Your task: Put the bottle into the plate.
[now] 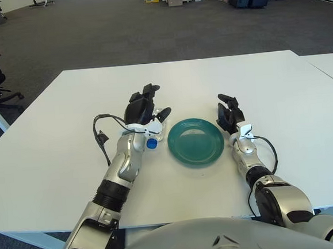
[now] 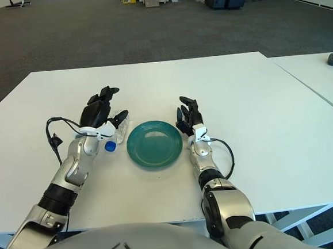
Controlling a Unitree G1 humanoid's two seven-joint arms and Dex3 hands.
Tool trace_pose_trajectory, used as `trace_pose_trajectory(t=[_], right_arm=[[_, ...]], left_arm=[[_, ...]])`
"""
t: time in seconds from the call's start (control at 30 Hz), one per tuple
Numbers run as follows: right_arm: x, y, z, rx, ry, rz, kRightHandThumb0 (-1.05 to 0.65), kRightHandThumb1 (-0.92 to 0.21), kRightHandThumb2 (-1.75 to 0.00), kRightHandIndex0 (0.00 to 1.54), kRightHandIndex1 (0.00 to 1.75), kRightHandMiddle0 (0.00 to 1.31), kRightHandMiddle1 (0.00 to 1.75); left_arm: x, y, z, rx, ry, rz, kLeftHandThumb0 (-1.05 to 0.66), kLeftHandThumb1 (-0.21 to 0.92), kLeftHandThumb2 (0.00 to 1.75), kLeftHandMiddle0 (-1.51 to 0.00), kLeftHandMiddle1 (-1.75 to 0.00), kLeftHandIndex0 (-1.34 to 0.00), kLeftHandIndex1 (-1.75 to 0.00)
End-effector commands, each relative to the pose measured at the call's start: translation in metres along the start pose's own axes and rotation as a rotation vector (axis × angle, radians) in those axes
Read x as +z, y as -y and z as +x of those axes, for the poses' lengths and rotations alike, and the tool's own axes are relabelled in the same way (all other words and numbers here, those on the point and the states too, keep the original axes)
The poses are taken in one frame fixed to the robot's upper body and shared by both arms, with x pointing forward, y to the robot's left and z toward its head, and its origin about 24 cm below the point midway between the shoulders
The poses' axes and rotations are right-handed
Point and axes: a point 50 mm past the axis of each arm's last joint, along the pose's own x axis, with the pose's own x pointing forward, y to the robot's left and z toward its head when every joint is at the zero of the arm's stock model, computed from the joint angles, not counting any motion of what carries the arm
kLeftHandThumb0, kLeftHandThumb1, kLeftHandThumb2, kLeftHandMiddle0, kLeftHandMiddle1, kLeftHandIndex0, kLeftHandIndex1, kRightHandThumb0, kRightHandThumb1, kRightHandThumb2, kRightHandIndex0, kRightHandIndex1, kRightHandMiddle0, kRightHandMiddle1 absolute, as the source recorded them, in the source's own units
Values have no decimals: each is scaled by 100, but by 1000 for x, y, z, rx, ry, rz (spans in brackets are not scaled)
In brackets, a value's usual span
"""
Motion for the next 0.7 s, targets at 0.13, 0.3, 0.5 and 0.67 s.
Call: trace_pose_trajectory(t=[0.13,0.3,0.5,0.67], right_arm=[[-45,-3,-33,-11,-221,5,-69,-92,-75,33,1,0,84],[-46,-4,-33,-13,-221,3,-69,-92,-75,34,1,0,84],[-46,-5,-34,-20,-223,-1,-69,-92,-76,35,2,0,87],[-46,-5,-34,-24,-223,-1,-70,-92,-76,36,2,0,89]], left_arm=[[5,2,-4,-42,-23,29,-105,92,79,-17,-98,0,-98],[9,3,-7,-66,-35,35,-105,92,81,-18,-97,0,-99],[11,3,-10,-78,-37,35,-105,92,83,-20,-98,0,-102],[11,4,-12,-78,-36,37,-105,92,82,-22,-99,0,-103]])
